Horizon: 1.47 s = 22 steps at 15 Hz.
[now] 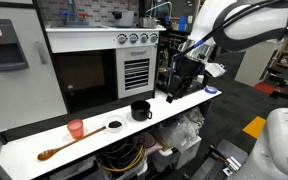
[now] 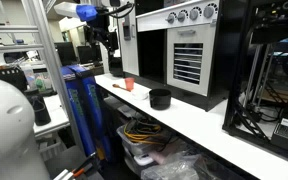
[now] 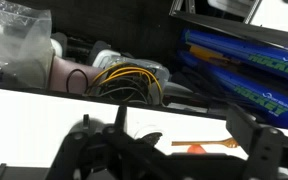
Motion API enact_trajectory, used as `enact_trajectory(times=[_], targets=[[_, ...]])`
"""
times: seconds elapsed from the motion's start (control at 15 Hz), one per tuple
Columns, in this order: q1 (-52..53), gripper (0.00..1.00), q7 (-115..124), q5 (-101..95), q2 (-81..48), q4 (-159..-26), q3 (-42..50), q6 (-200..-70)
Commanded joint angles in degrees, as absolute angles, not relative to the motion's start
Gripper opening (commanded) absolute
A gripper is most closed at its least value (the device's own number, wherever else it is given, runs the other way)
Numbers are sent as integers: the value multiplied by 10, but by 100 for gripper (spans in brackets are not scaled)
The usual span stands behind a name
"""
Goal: Pour the contents in the white bowl into the black mug
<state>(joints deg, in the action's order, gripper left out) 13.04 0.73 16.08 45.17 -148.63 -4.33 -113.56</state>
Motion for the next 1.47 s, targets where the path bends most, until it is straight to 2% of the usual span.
enact_trajectory(times=[0.0, 1.13, 1.4], targets=[[123, 100, 3, 166, 452, -1485, -49, -1132], [123, 100, 3, 166, 452, -1485, -49, -1132], [129, 100, -35, 174, 407, -1477, -38, -1206]])
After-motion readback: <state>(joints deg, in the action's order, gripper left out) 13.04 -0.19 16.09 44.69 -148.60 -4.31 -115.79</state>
